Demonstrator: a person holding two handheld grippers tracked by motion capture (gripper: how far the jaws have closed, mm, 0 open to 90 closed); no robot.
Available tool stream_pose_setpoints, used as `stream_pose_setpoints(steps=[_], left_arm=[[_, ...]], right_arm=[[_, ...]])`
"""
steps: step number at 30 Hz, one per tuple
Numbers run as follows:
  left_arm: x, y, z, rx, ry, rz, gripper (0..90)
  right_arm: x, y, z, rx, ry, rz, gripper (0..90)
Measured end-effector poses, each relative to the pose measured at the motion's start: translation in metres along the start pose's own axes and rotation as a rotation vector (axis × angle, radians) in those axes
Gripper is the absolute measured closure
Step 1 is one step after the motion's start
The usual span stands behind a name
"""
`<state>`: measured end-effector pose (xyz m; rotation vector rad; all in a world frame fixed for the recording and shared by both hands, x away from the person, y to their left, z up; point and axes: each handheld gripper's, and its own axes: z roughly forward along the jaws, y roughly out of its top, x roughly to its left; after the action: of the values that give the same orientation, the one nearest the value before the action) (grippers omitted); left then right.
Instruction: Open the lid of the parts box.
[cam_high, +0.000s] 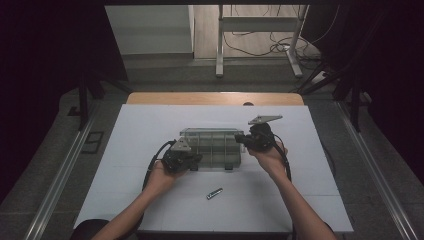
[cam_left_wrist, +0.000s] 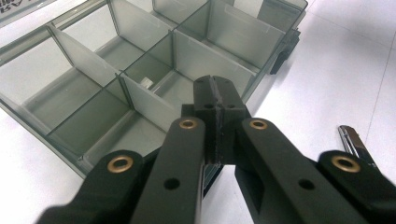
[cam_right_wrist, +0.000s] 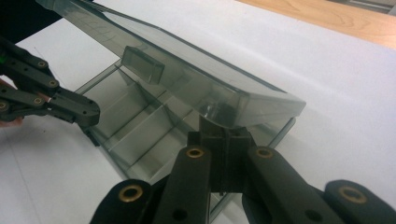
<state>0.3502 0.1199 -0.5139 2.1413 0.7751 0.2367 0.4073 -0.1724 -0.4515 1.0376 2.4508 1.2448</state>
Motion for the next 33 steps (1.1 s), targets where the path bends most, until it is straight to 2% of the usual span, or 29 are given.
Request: stream_pose_setpoints(steps=[12, 33], left_arm=[[0.001, 0.000, 0.000, 0.000, -0.002, 0.003, 89.9], [0.001, 0.000, 0.000, -0.001, -0.008, 0.003, 89.9]], right_arm=[[-0.003, 0.008, 0.002, -0.025, -0.009, -0.015, 88.8], [-0.014, 0.022, 0.010, -0.045, -0.017, 0.003, 88.8]])
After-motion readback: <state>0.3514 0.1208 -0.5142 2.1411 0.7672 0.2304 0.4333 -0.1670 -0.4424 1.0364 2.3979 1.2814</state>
